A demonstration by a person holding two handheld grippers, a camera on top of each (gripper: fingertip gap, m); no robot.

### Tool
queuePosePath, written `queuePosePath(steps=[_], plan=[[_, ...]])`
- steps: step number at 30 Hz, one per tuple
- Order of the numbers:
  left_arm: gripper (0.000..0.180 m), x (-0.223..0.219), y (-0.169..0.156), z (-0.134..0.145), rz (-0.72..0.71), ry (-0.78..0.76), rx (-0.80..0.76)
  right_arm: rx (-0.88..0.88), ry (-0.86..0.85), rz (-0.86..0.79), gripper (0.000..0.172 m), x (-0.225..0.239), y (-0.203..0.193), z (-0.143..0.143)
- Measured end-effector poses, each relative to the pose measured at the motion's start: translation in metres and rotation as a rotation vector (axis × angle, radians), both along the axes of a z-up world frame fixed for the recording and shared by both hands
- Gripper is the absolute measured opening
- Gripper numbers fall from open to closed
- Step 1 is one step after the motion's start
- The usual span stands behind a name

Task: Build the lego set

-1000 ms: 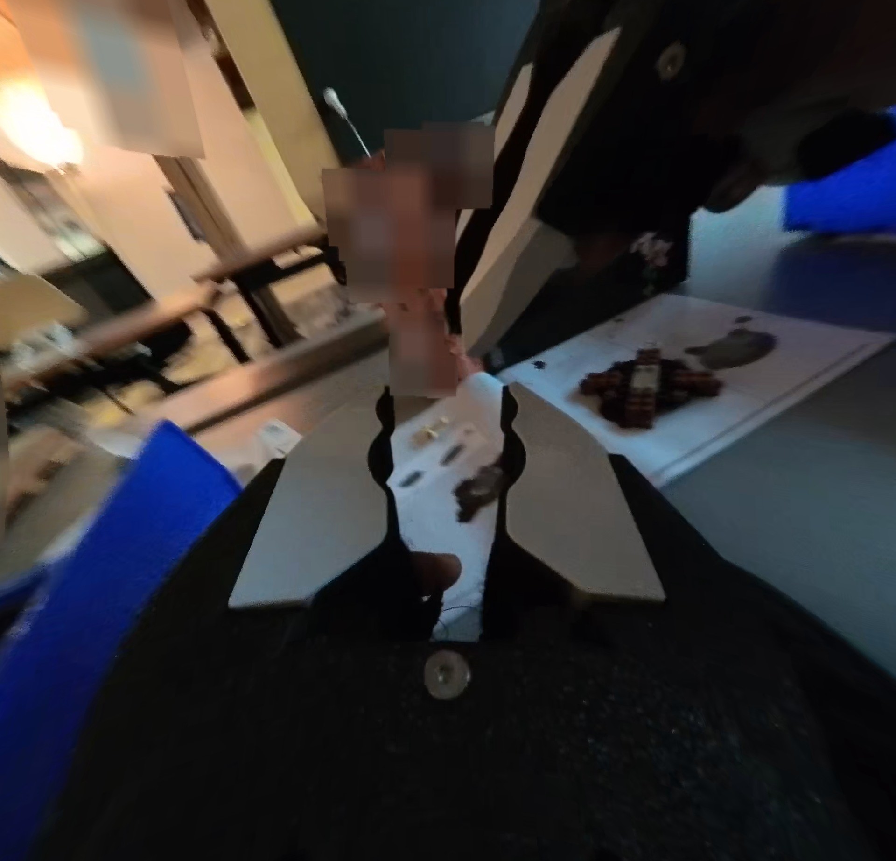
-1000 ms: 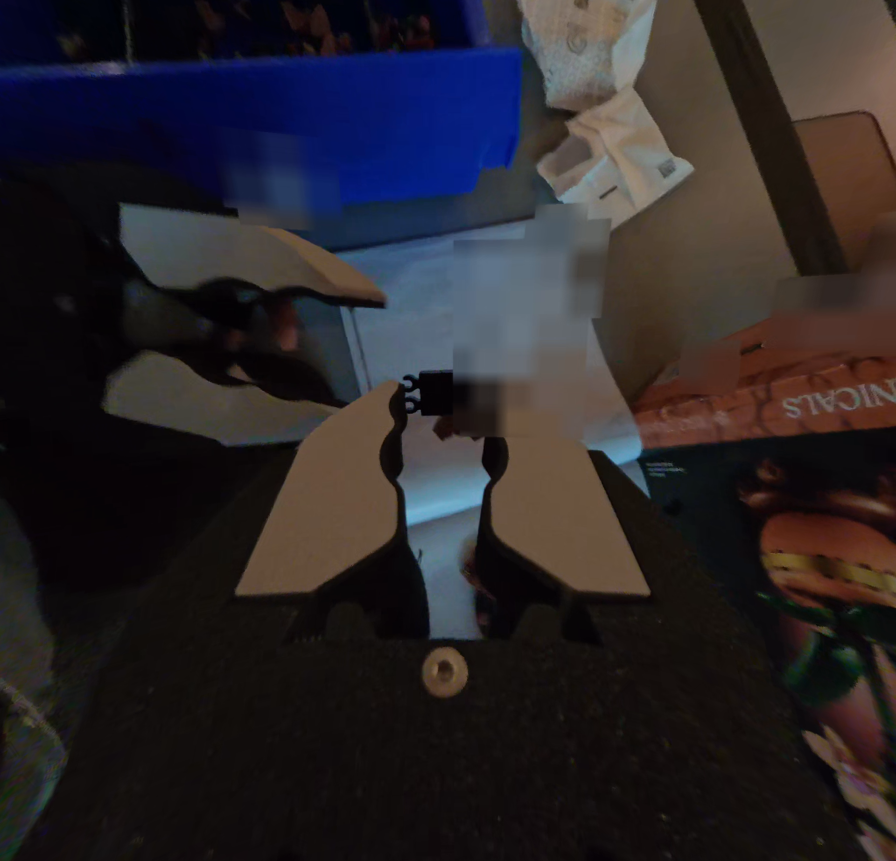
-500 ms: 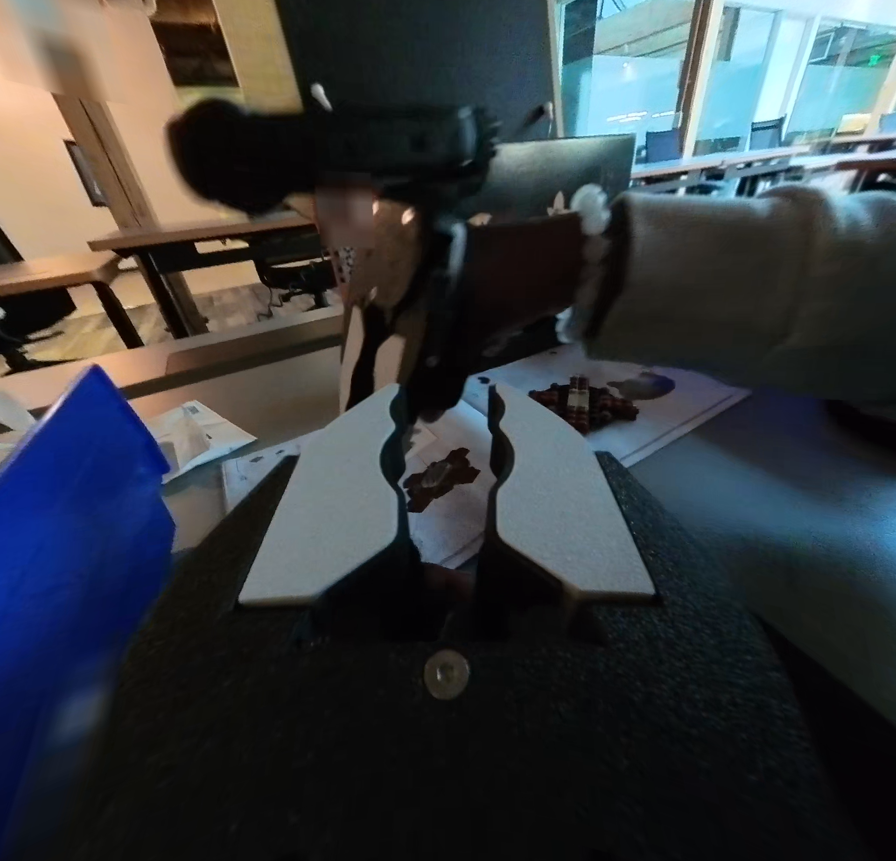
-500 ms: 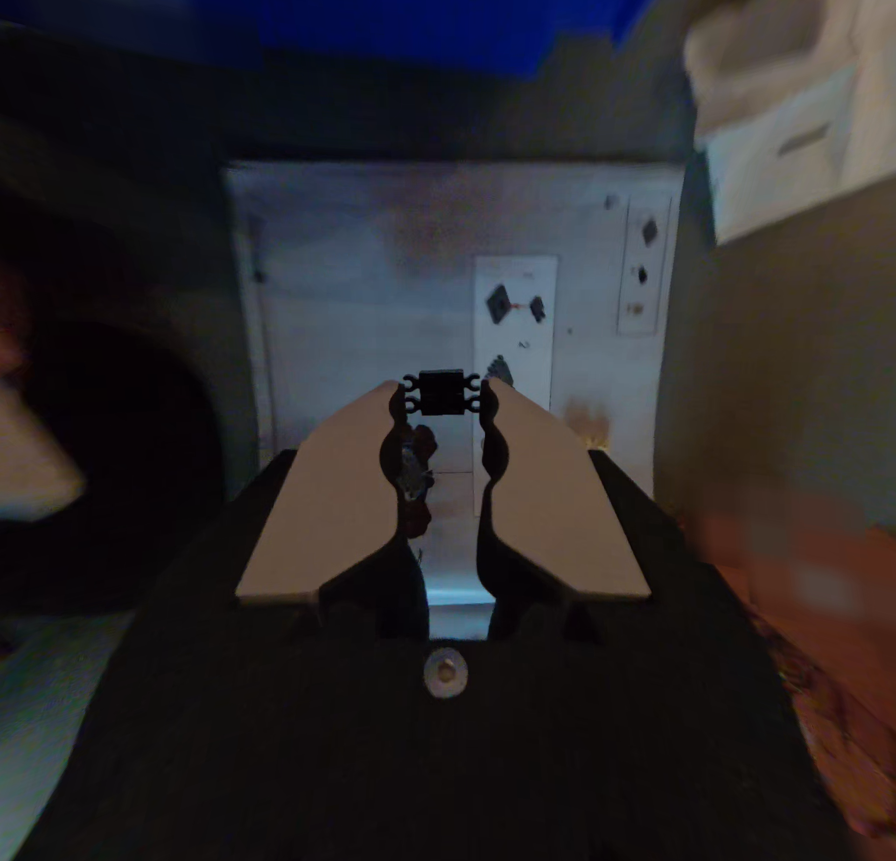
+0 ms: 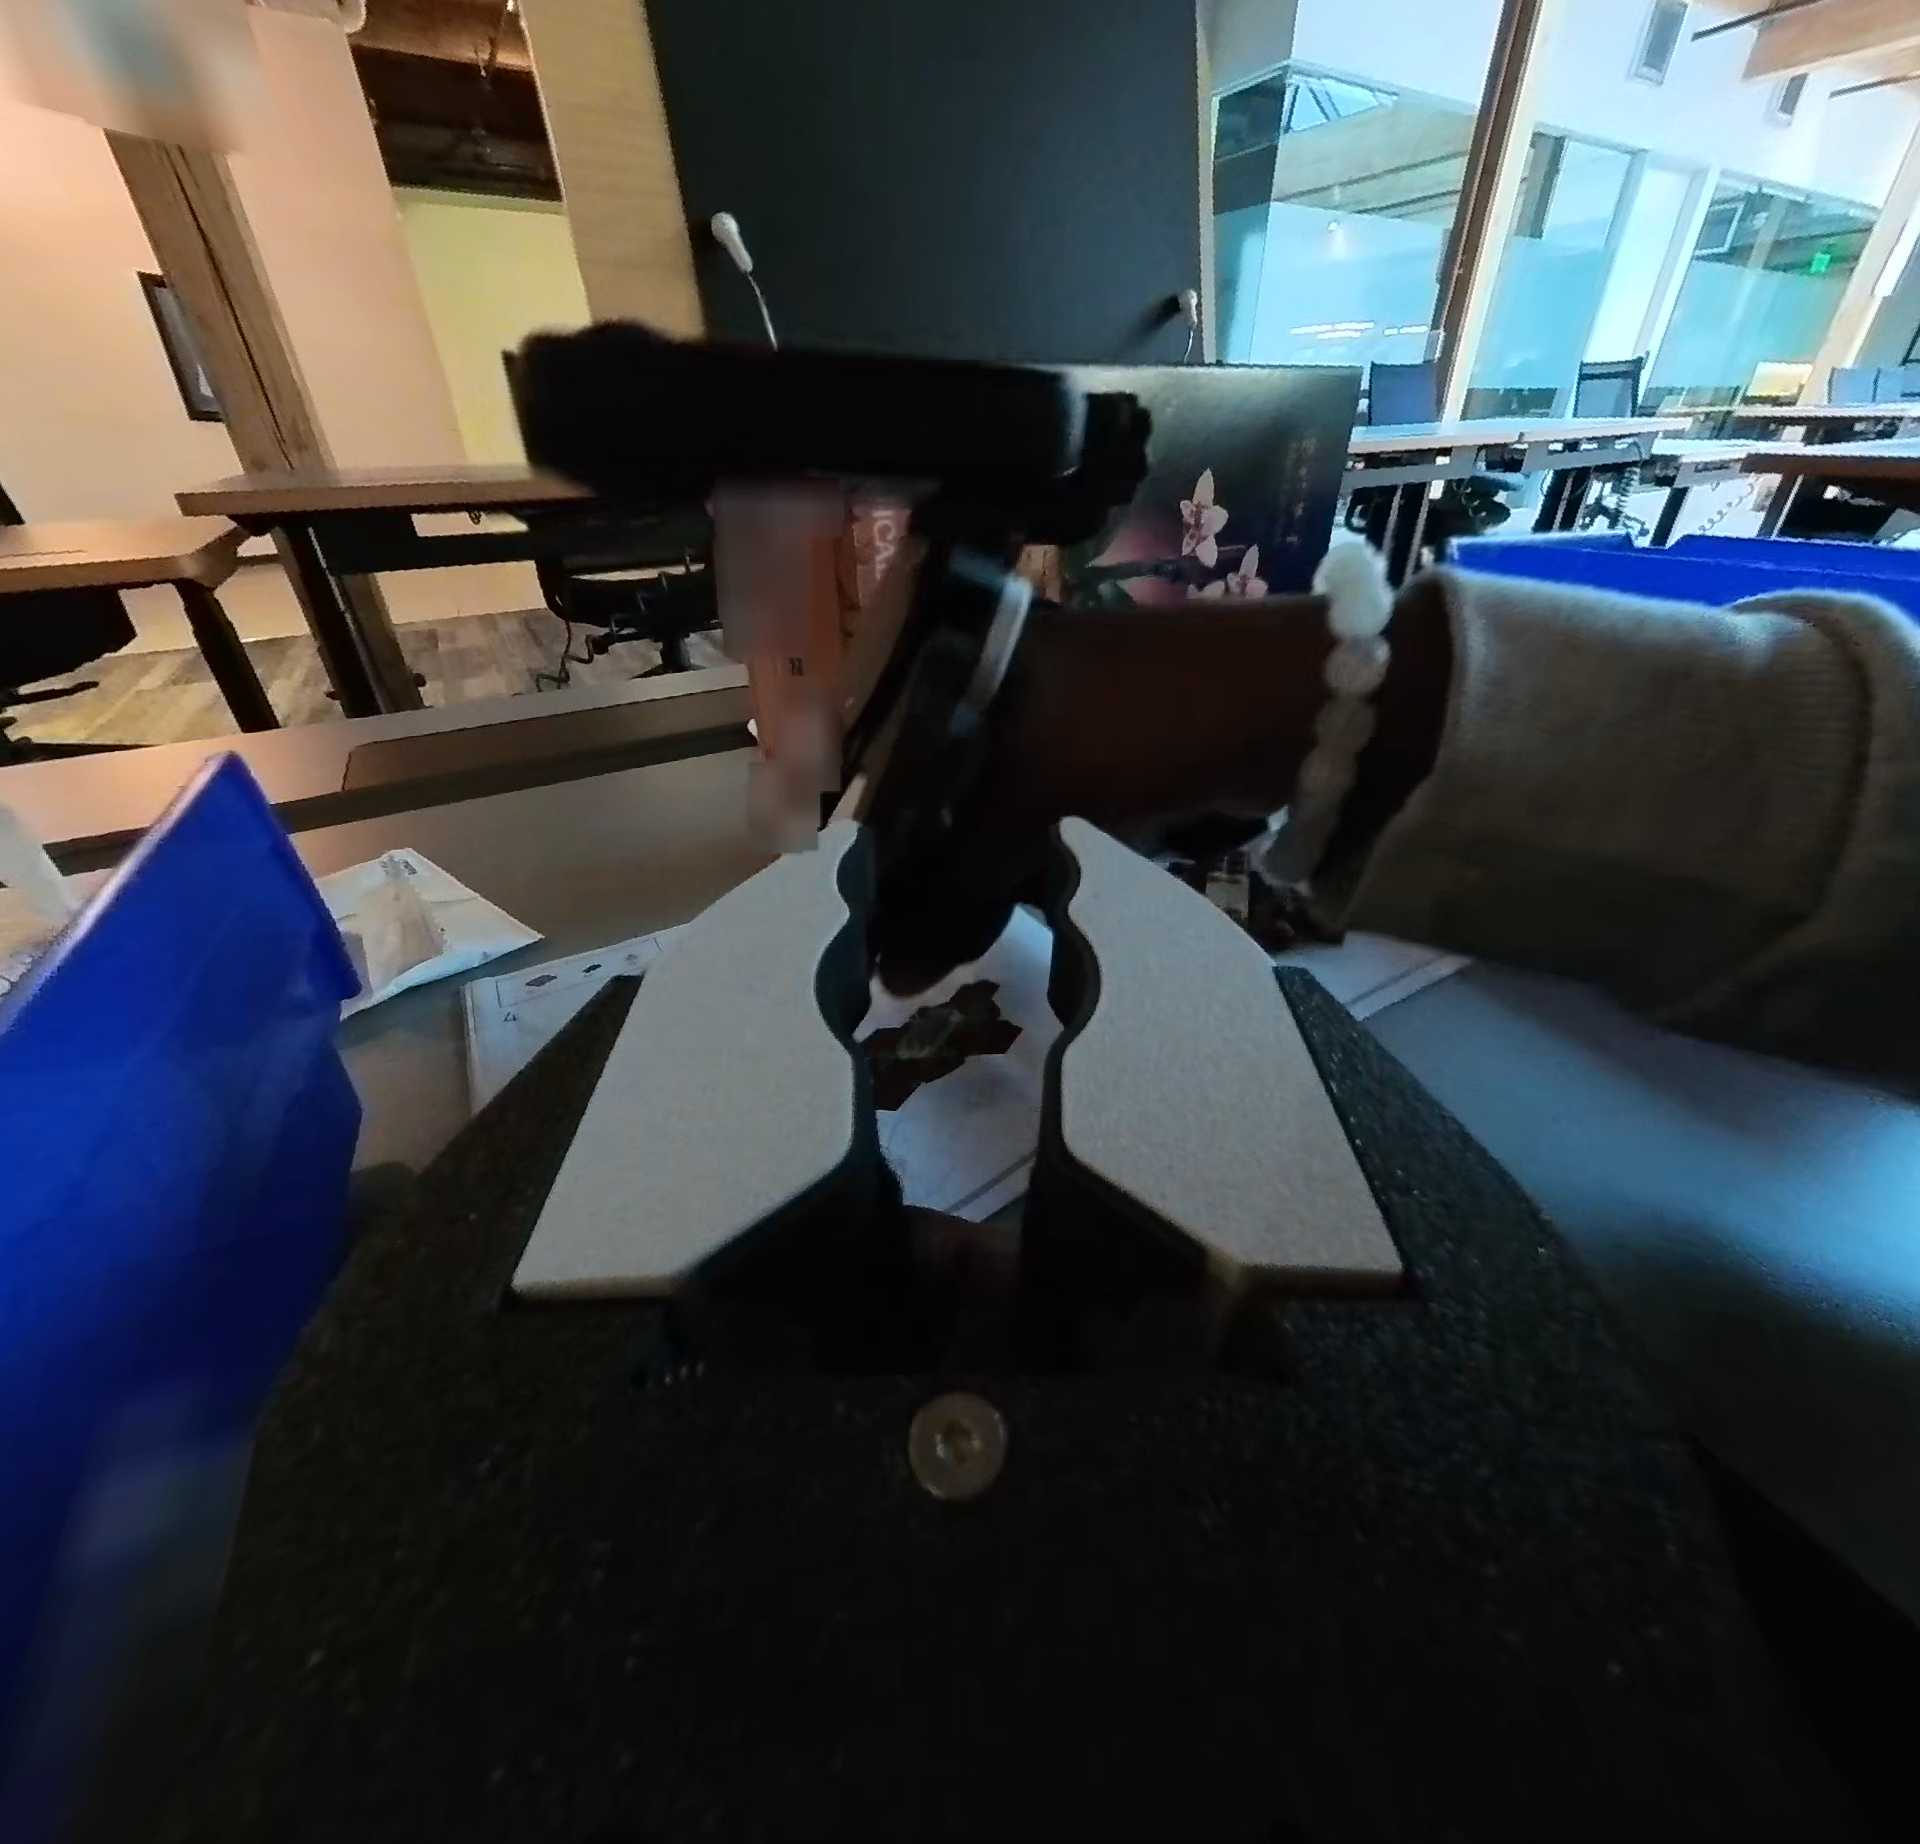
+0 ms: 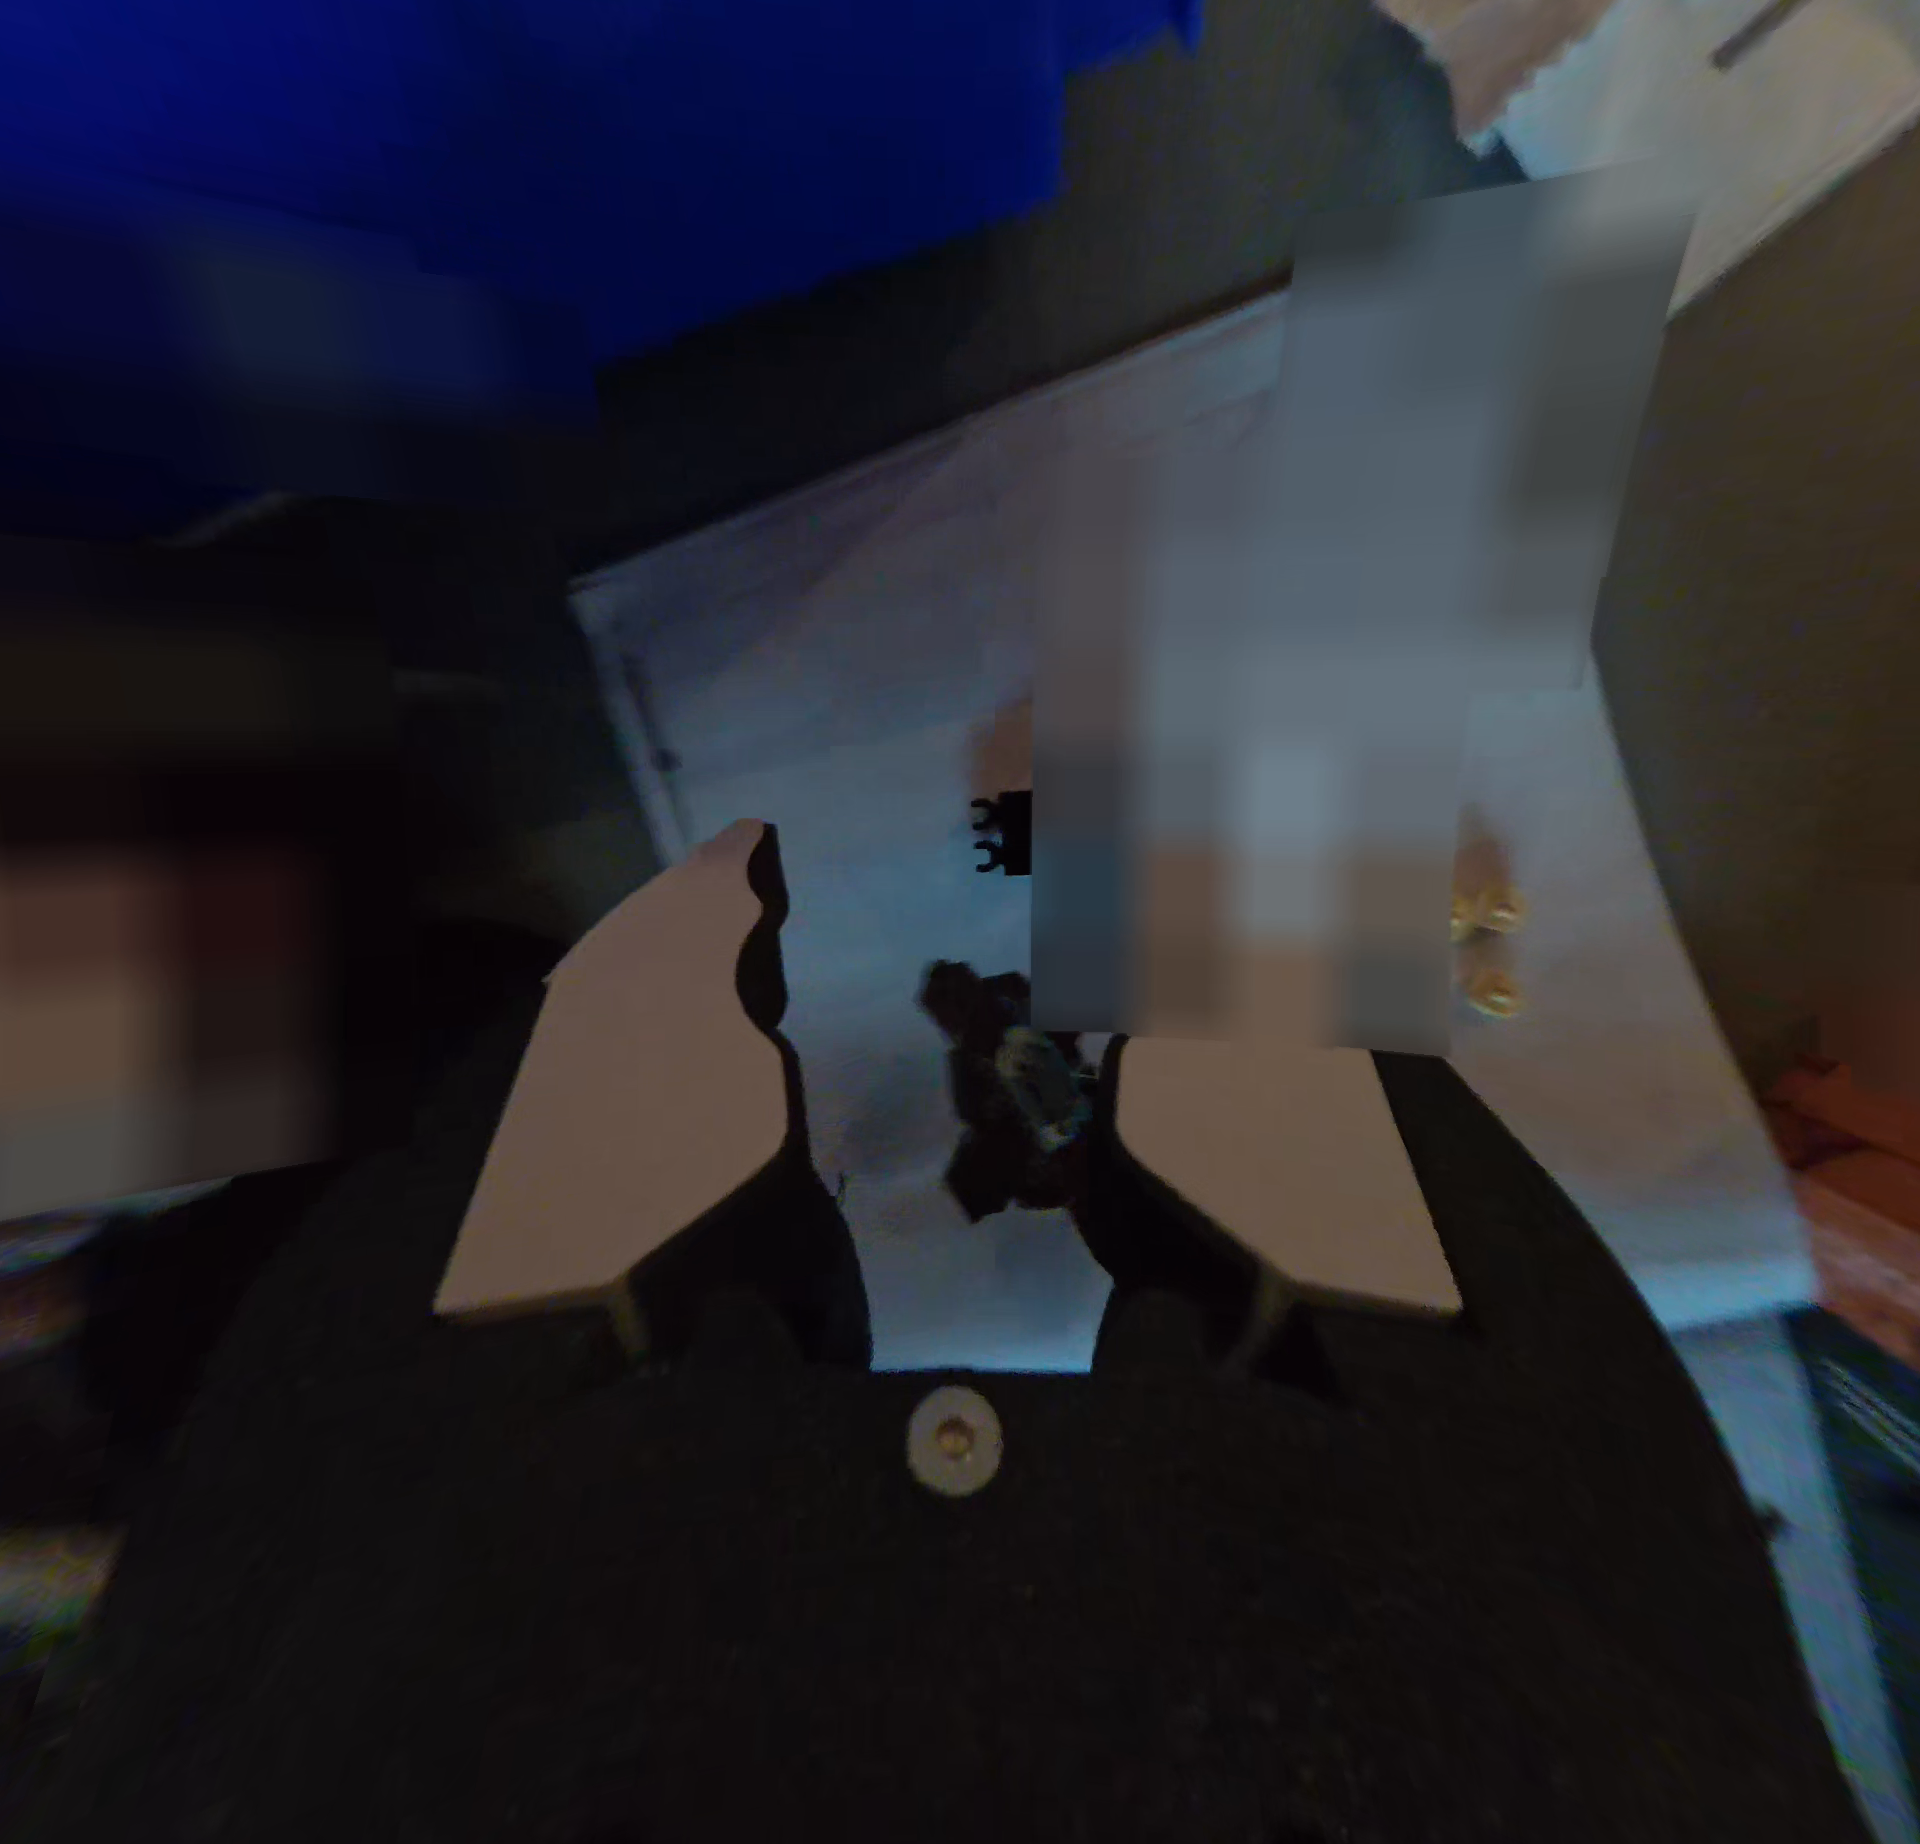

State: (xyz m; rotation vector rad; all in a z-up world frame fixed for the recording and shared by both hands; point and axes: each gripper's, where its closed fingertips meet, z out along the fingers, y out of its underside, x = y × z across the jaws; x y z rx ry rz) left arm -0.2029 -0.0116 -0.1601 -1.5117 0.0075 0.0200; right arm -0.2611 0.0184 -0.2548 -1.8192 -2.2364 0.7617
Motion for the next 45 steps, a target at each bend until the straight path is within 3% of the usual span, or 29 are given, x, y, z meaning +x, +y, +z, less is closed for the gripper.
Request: queuePosePath(steps=[3, 7, 12, 20, 24, 27, 33, 34, 38, 43, 45], plan=[[0.03, -0.001, -0.001, 0.001, 0.006, -0.002, 0.006, -0.075, 0.039, 0.136, 0.041, 0.009, -0.006, 0.012], [0.029, -0.002, -0.001, 0.002, 0.011, -0.006, 0.015, 0.121, 0.117, 0.367, 0.028, 0.009, 0.014, 0.012], [0.027, -0.005, -0.003, 0.005, 0.029, -0.006, 0.036, 0.143, 0.144, 0.665, 0.053, 0.01, -0.005, 0.0], [0.027, -0.006, -0.001, 0.002, 0.03, -0.009, 0.02, 0.257, 0.126, 1.046, 0.031, 0.004, -0.002, -0.002], [0.026, -0.006, -0.001, 0.002, 0.028, -0.015, 0.022, 0.334, 0.045, 1.098, 0.033, -0.003, 0.004, -0.013], [0.026, -0.006, -0.002, 0.004, 0.027, -0.018, 0.032, 0.317, 0.038, 0.988, 0.015, -0.01, 0.005, -0.012], [0.026, -0.005, -0.003, 0.006, 0.018, -0.029, 0.044, 0.226, -0.107, 0.378, 0.016, -0.006, 0.019, -0.011], [0.026, -0.005, -0.003, 0.007, 0.016, -0.03, 0.046, 0.197, -0.102, 0.308, 0.022, -0.004, 0.017, -0.01], [0.026, -0.005, -0.003, 0.007, 0.014, -0.032, 0.047, 0.234, -0.098, 0.19, 0.048, 0.002, 0.019, -0.011], [0.025, -0.006, -0.003, 0.006, 0.019, -0.032, 0.044, 0.228, 0.037, 0.109, 0.045, 0.001, 0.022, 0.013], [0.025, -0.007, -0.002, 0.004, 0.028, -0.033, 0.03, 0.255, 0.209, 0.056, 0.045, 0.003, 0.027, 0.039]])
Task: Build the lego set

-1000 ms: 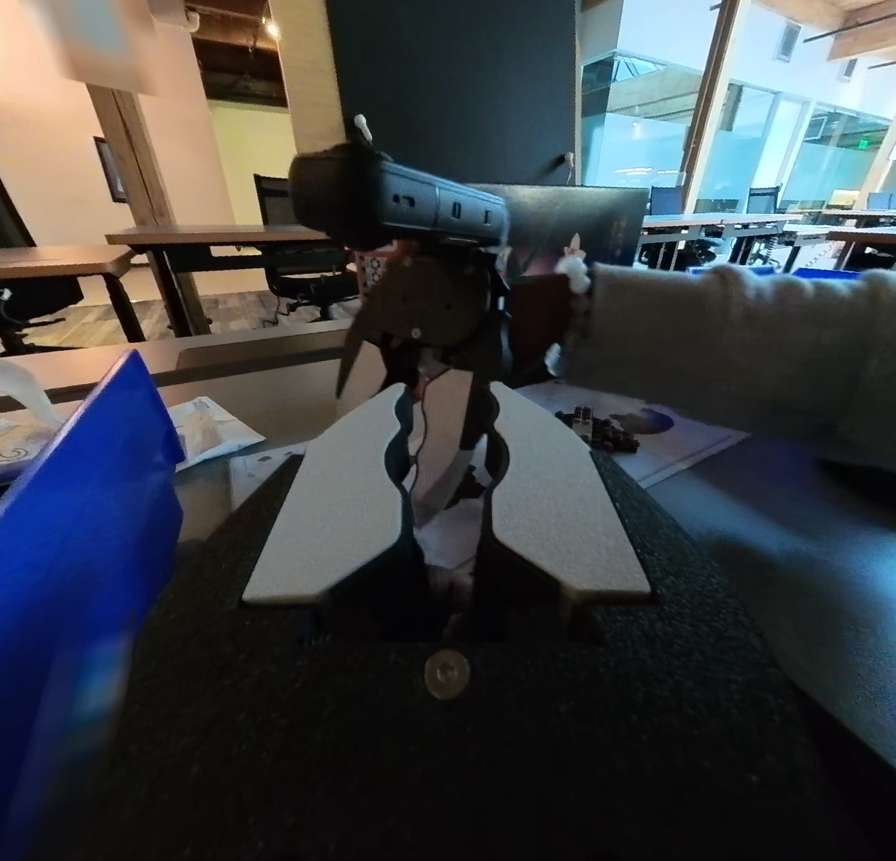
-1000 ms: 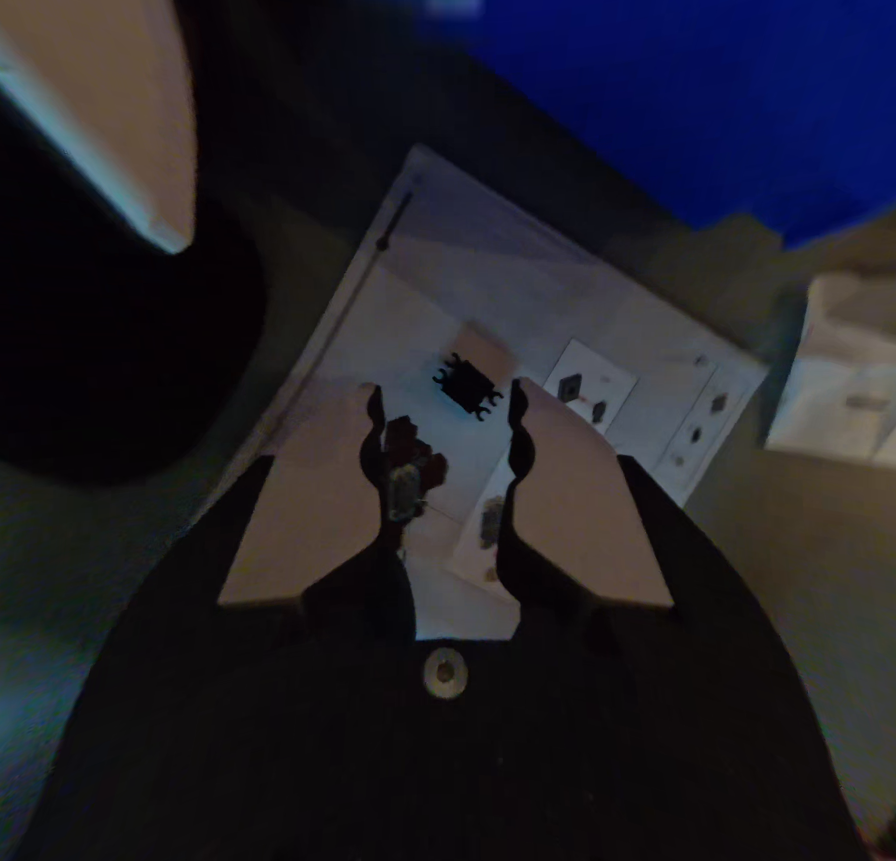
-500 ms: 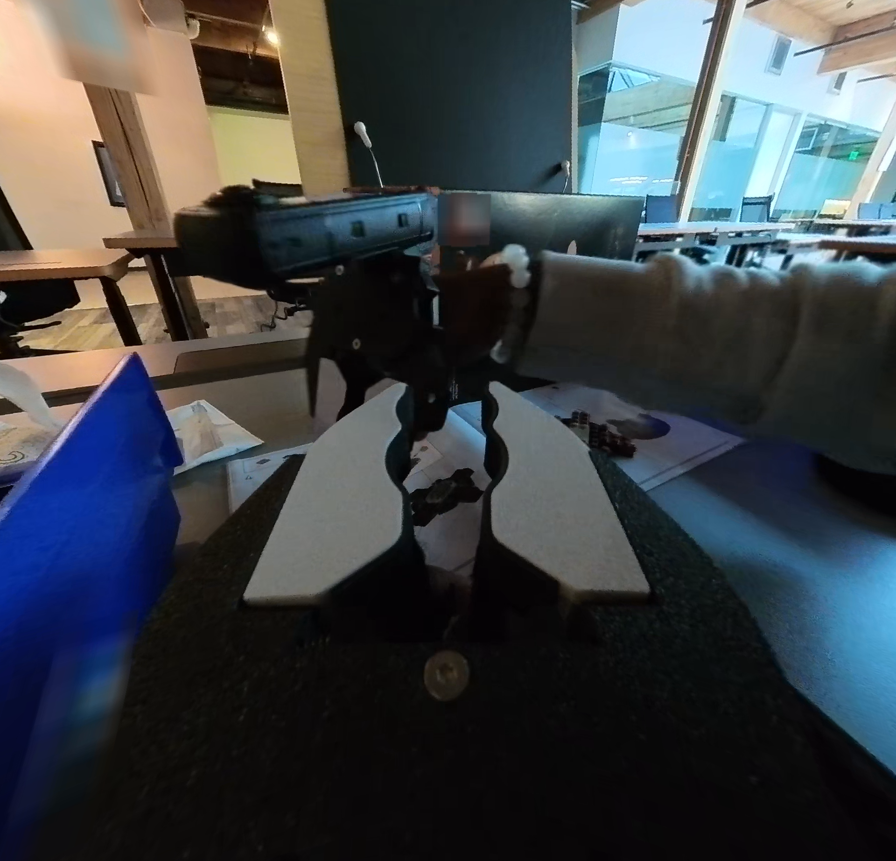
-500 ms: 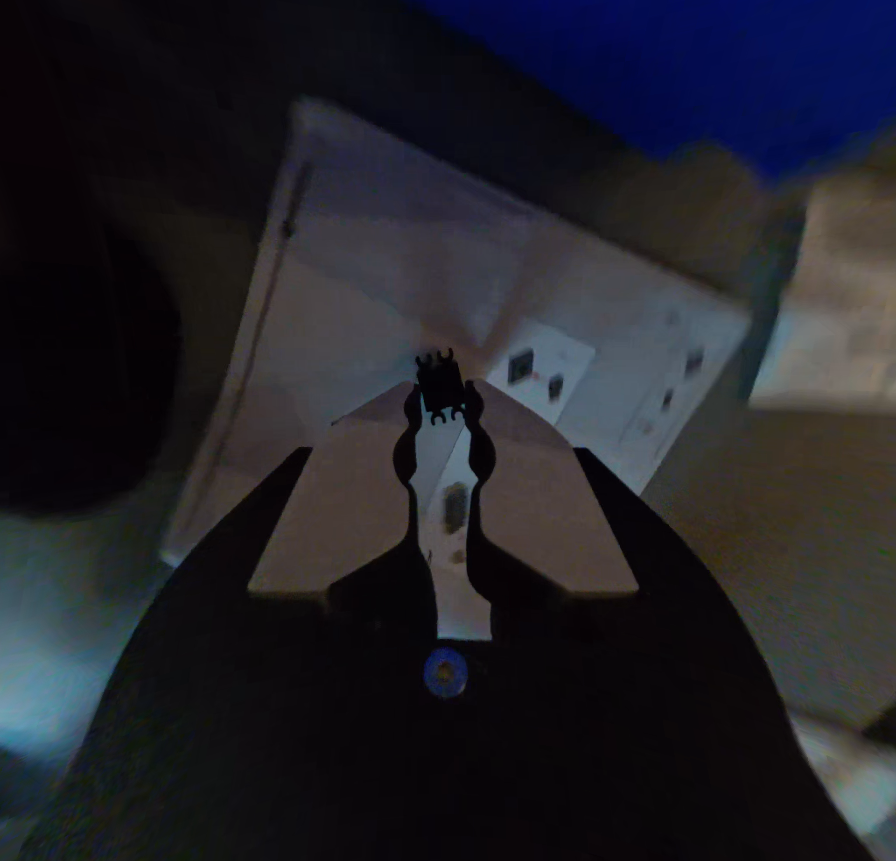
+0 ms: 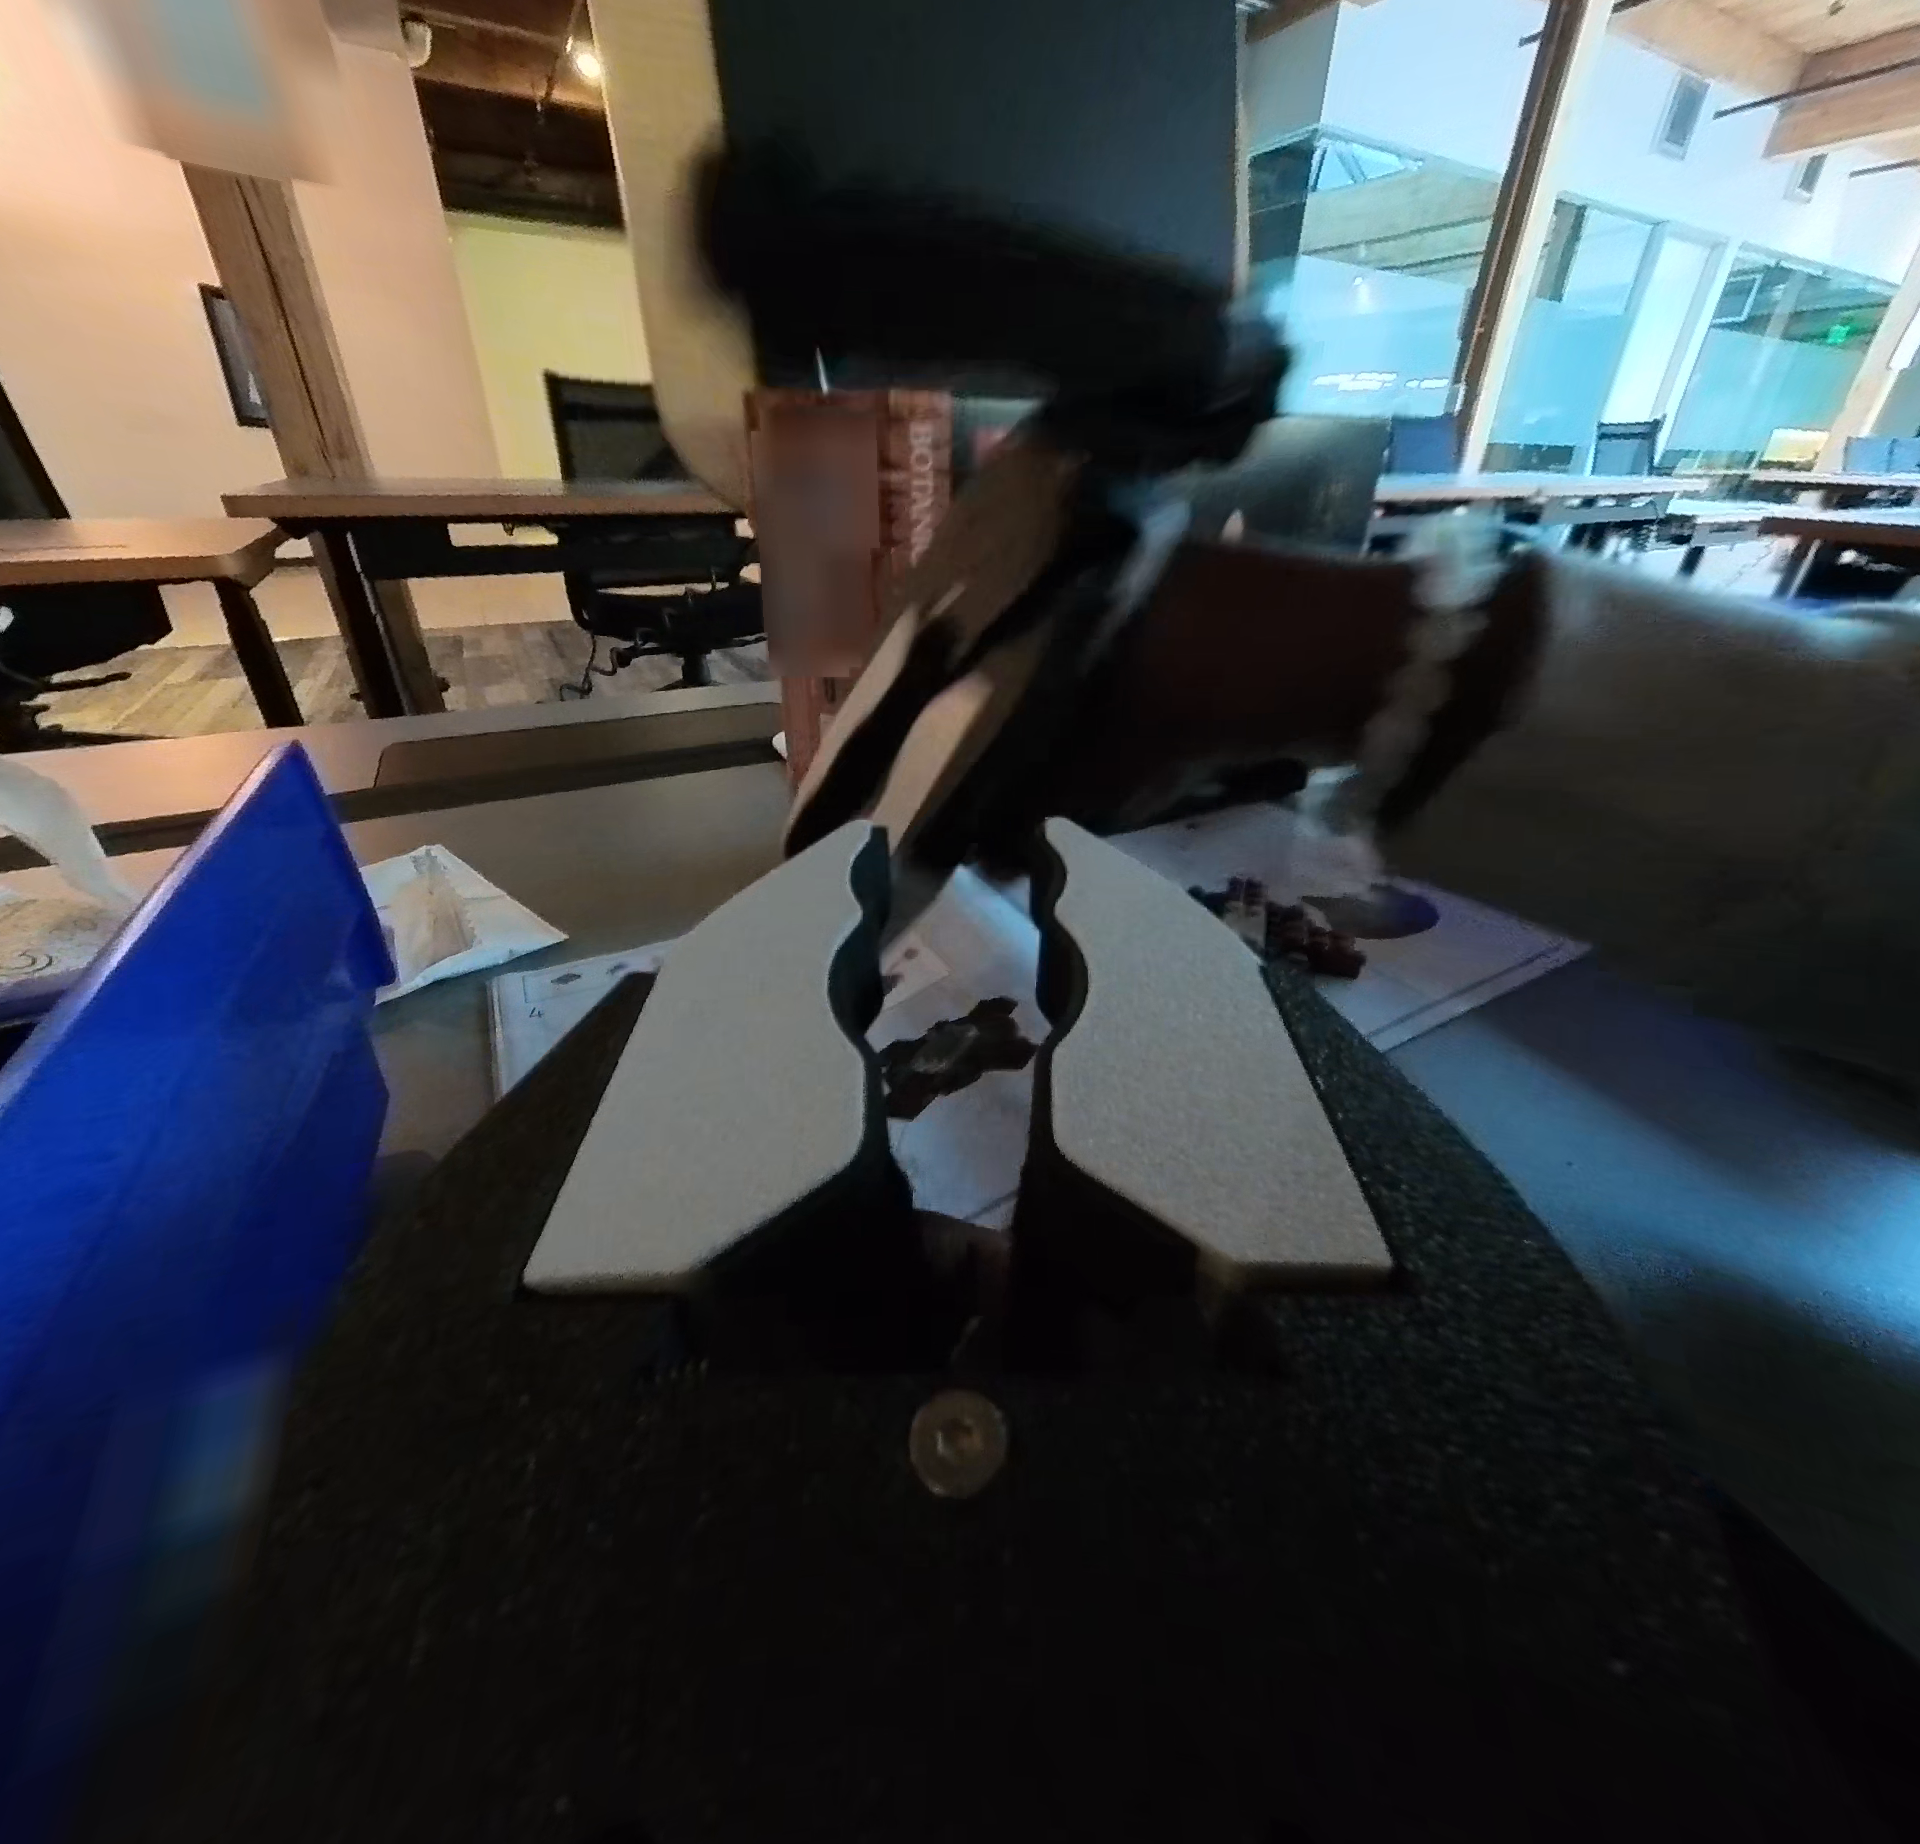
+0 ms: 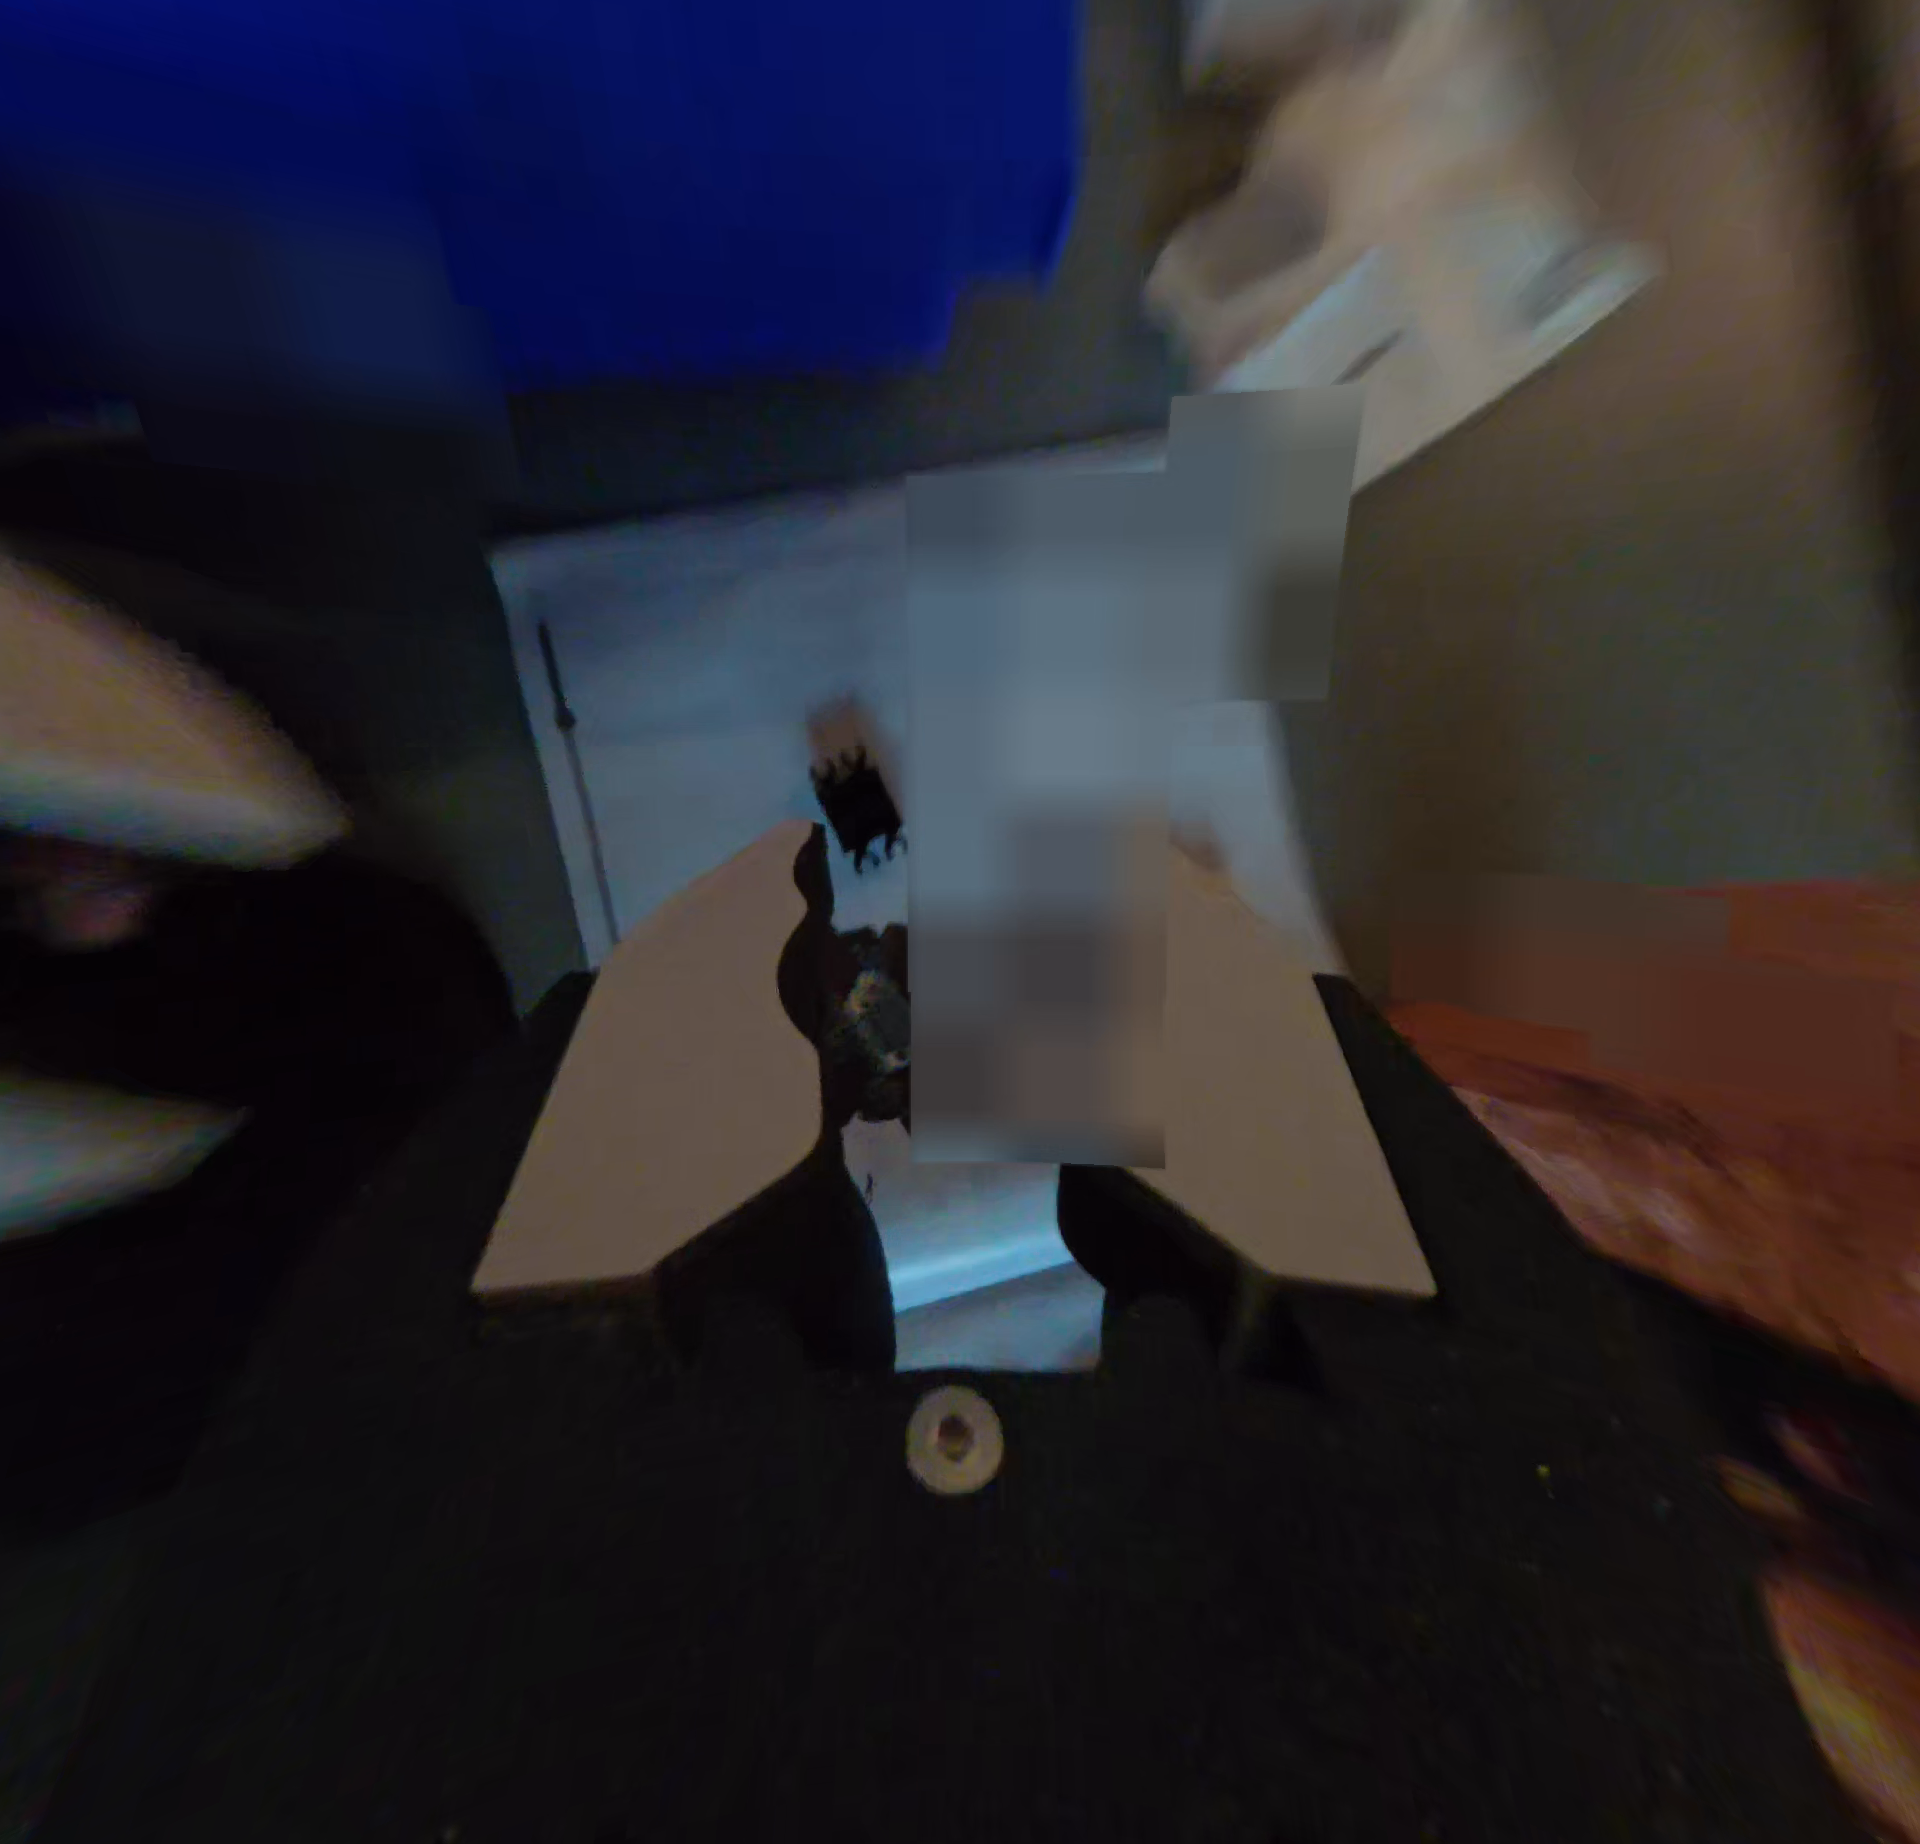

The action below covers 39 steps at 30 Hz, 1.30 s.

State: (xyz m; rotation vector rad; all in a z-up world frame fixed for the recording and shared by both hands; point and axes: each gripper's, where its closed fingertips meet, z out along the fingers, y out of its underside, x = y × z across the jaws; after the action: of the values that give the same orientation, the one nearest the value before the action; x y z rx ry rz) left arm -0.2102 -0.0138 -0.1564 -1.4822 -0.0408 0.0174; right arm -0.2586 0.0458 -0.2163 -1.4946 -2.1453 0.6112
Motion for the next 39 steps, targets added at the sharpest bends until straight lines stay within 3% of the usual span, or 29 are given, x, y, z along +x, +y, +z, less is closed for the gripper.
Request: queuePosePath(steps=[2, 4, 8, 9, 10, 12, 13, 15, 17, 18, 19, 21, 22, 23, 24, 25, 27, 28, 30, 31, 33, 35, 39], plan=[[0.025, -0.003, 0.001, -0.004, 0.013, -0.006, -0.026, 0.003, 0.237, -0.015, 0.036, 0.009, 0.003, 0.035], [0.025, -0.004, 0.003, -0.009, 0.018, -0.009, -0.054, -0.018, 0.422, -0.05, 0.045, 0.027, 0.006, 0.061], [0.011, -0.011, 0.009, -0.014, 0.011, 0.002, -0.193, -0.124, 0.429, -0.12, 0.066, 0.058, 0.006, 0.061], [0.011, -0.013, 0.011, -0.014, -0.002, -0.019, -0.223, -0.136, 0.461, -0.123, 0.061, 0.063, 0.006, 0.063], [0.011, -0.015, 0.011, -0.011, -0.004, -0.044, -0.232, -0.13, 0.518, -0.123, 0.045, 0.066, 0.006, 0.068], [0.016, -0.023, 0.012, -0.009, 0.024, -0.057, -0.242, -0.079, 0.678, -0.143, 0.0, 0.074, 0.012, 0.083], [0.024, -0.027, 0.013, -0.013, 0.045, -0.045, -0.275, -0.062, 0.734, -0.166, 0.0, 0.077, 0.016, 0.087], [0.05, -0.033, 0.014, -0.025, 0.077, -0.028, -0.366, -0.067, 0.696, -0.206, 0.0, 0.08, 0.021, 0.076], [0.057, -0.03, 0.017, -0.034, 0.068, -0.036, -0.402, -0.065, 0.633, -0.223, 0.002, 0.081, 0.021, 0.058], [0.038, -0.024, 0.018, -0.035, 0.043, -0.03, -0.395, -0.057, 0.635, -0.223, 0.024, 0.08, 0.021, 0.053], [0.0, -0.019, 0.019, -0.032, 0.024, -0.013, -0.371, -0.055, 0.646, -0.234, 0.023, 0.079, 0.021, 0.049], [0.0, -0.017, 0.022, -0.034, 0.041, 0.011, -0.369, -0.066, 0.636, -0.201, 0.021, 0.079, 0.014, 0.041], [0.0, -0.018, 0.024, -0.036, 0.061, 0.027, -0.374, -0.069, 0.651, -0.169, 0.0, 0.079, 0.01, 0.039], [0.011, -0.019, 0.026, -0.038, 0.078, 0.032, -0.375, -0.061, 0.671, -0.199, 0.0, 0.078, 0.014, 0.038], [0.039, -0.019, 0.028, -0.041, 0.083, 0.02, -0.386, -0.059, 0.674, -0.211, 0.0, 0.077, 0.016, 0.035], [0.029, -0.017, 0.03, -0.046, 0.077, -0.005, -0.407, -0.063, 0.675, -0.204, 0.004, 0.075, 0.016, 0.032], [0.009, -0.006, 0.032, -0.053, -0.015, -0.013, -0.427, -0.078, 0.687, -0.236, 0.062, 0.07, 0.02, 0.026], [0.0, -0.004, 0.032, -0.052, -0.033, -0.006, -0.406, -0.097, 0.686, -0.25, 0.082, 0.067, 0.021, 0.023], [0.0, -0.007, 0.033, -0.053, -0.014, 0.014, -0.418, -0.175, 0.702, -0.268, 0.104, 0.063, 0.019, 0.022], [0.0, -0.008, 0.034, -0.054, -0.007, 0.016, -0.423, -0.229, 0.723, -0.251, 0.101, 0.062, 0.014, 0.024], [0.007, -0.007, 0.036, -0.057, -0.011, 0.021, -0.441, -0.312, 0.759, -0.237, 0.077, 0.065, 0.009, 0.029], [0.013, -0.004, 0.036, -0.058, -0.025, 0.027, -0.45, -0.311, 0.805, -0.168, 0.0, 0.073, 0.002, 0.036], [0.009, -0.007, 0.037, -0.057, -0.02, 0.002, -0.434, -0.246, 0.767, -0.16, 0.0, 0.073, 0.002, 0.029]])
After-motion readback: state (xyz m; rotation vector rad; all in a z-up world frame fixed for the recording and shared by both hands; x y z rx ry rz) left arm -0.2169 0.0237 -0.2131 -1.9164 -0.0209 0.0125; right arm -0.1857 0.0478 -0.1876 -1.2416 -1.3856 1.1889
